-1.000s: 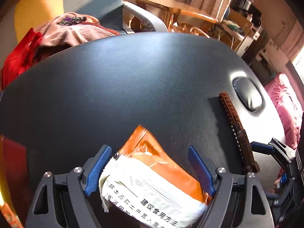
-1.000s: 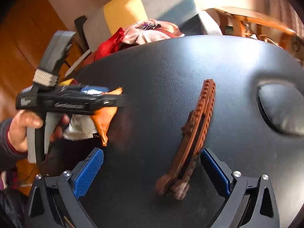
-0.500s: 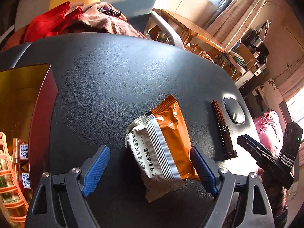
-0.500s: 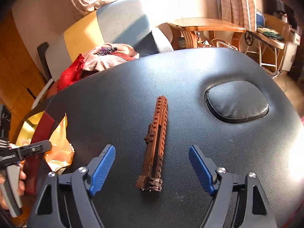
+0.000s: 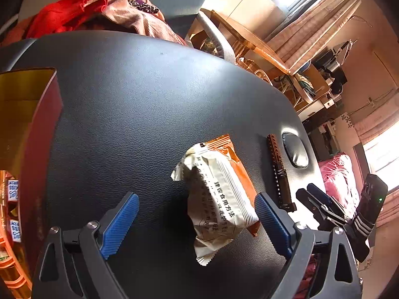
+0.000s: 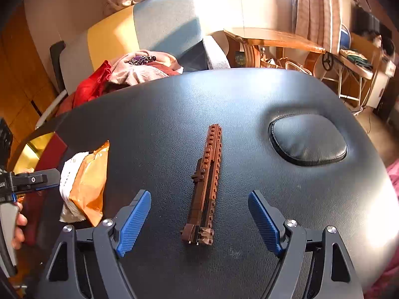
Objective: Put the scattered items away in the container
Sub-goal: 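Grasp the orange-white snack bag with the left gripper while the right gripper grasps the brown brick bar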
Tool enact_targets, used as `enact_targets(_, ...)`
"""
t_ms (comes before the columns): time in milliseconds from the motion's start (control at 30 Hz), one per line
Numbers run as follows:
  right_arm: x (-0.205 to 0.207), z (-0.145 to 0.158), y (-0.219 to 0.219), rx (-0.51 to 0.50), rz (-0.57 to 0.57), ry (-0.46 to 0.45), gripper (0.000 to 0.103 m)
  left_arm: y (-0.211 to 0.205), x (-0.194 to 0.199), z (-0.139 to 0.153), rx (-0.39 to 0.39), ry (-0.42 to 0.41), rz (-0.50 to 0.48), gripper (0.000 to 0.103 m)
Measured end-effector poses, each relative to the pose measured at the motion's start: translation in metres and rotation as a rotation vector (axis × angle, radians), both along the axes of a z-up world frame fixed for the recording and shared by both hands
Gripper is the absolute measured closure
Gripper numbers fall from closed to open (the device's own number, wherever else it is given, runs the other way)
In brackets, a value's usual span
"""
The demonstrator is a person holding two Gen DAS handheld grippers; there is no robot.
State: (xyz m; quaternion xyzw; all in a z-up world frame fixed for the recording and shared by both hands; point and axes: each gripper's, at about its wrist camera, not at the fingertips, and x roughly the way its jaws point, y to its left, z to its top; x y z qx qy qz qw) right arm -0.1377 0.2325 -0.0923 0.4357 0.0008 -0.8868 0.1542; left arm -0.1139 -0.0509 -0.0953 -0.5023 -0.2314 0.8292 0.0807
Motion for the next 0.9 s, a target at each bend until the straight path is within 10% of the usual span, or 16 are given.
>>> enact_targets(333,-0.038,-0.011,-0.002,0.010,-0.020,-0.040,0.022,0.035,-0.024,-0.006,-0.145,-0.017,-0.083,0.006)
enact_targets(700,-0.057,-0.036,-0.022,0.096,-0.002,-0.090,0.054,0.052,-0.032,-0.015,-0.199,-0.012,-0.126,0.017)
enact_targets(767,-0.054,-0.037,-0.022,0.112,-0.003,-0.077,0.072,0.054,-0.031,-0.015,-0.213,0.003,-0.133,0.022)
enact_targets(900,-0.047,-0.038,-0.020,0.100,-0.007,-0.071,0.073,0.059,-0.024,-0.013,-0.221,0.024,-0.152,0.031)
